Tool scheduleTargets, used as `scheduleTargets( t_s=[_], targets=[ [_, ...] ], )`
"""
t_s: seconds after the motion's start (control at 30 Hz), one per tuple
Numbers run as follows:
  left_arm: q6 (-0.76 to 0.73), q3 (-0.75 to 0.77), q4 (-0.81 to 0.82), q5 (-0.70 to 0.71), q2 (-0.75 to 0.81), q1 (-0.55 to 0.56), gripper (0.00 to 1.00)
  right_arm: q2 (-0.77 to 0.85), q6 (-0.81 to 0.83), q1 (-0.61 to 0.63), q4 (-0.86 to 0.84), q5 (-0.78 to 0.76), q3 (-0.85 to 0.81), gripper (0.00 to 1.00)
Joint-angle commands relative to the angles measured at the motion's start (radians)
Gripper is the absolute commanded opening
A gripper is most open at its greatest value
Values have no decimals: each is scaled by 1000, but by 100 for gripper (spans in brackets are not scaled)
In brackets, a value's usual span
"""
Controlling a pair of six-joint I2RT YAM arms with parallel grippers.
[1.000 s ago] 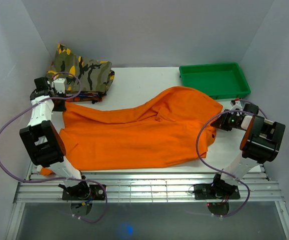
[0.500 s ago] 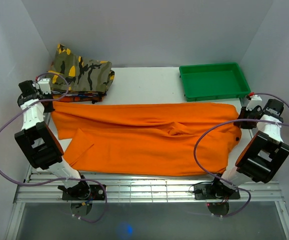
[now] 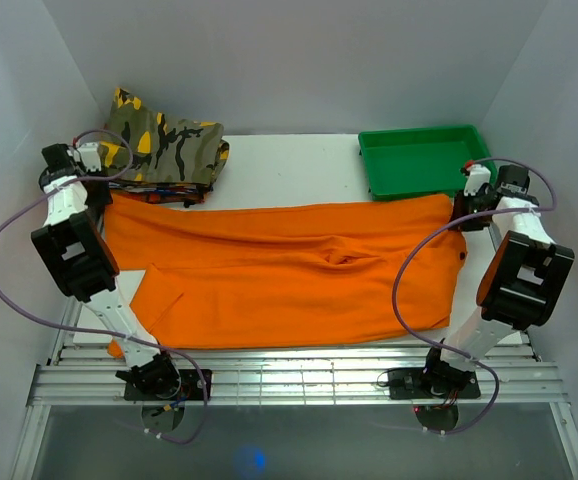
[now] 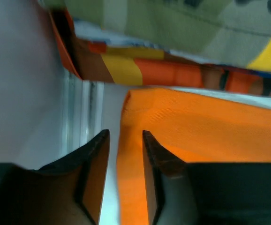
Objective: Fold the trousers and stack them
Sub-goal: Flatten the trousers out
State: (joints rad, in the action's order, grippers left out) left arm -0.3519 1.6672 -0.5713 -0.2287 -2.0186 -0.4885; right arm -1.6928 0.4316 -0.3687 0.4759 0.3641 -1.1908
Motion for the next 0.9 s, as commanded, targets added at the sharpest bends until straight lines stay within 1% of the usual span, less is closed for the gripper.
scheduleTargets(
  t_s=[0.0, 0.03, 0.07, 0.1, 0.13, 0.17, 0.23, 0.27, 0.33, 0.4, 0.43, 0.47, 0.5, 0.53, 0.6, 0.63, 0.67, 0.73, 0.77, 0.87],
  targets=[
    [-13, 149, -136, -33, 29, -7, 53, -41, -19, 10, 3, -73, -122, 31],
    [-33, 117, -162, -99, 56, -12, 58, -30, -5, 10, 18, -100, -125, 42],
    [-82, 85, -173, -122, 89, -15, 65, -16, 5, 8, 23, -117, -107, 73],
    [-108, 56, -191, -135, 140, -15, 65, -2, 33, 8, 32, -128, -93, 80],
    [-123, 1, -228, -138, 164, -15, 65, 27, 51, 8, 47, -140, -83, 89],
    [-145, -24, -248, -136, 181, -18, 66, 44, 65, 8, 59, -146, -72, 91],
    [-162, -79, -298, -144, 230, -24, 65, 89, 93, 8, 102, -131, -50, 90],
    [-179, -149, -308, -173, 248, -25, 63, 105, 110, 8, 127, -110, -49, 83],
    [-222, -214, -326, -196, 280, -25, 59, 143, 143, 11, 188, -30, -40, 78],
    [-217, -262, -335, -242, 275, -24, 57, 151, 171, 34, 234, 4, -29, 73],
    [-205, -268, -337, -257, 264, -22, 54, 150, 186, 48, 268, 28, -21, 71],
    [-194, -271, -337, -271, 229, -13, 52, 145, 190, 74, 274, 36, -15, 67],
    [-182, -271, -335, -290, 210, -7, 50, 140, 187, 86, 276, 41, -9, 65],
    [-161, -274, -322, -288, 190, 5, 45, 131, 180, 97, 268, 56, 3, 64],
    [-136, -293, -289, -256, 135, 34, 40, 116, 142, 132, 224, 62, 10, 62],
    [-116, -297, -267, -241, 115, 40, 36, 99, 130, 161, 207, 67, 5, 61],
    [-108, -300, -262, -222, 75, 50, 34, 91, 99, 177, 172, 65, -1, 60],
    [-102, -302, -282, -167, 43, 51, 30, 62, 67, 212, 139, 53, -13, 60],
    [-108, -313, -285, -144, 37, 51, 27, 50, 38, 220, 109, 42, -21, 59],
    [-153, -386, -294, -51, 64, 42, 24, -7, 26, 231, 67, -14, -12, 59]
  ],
)
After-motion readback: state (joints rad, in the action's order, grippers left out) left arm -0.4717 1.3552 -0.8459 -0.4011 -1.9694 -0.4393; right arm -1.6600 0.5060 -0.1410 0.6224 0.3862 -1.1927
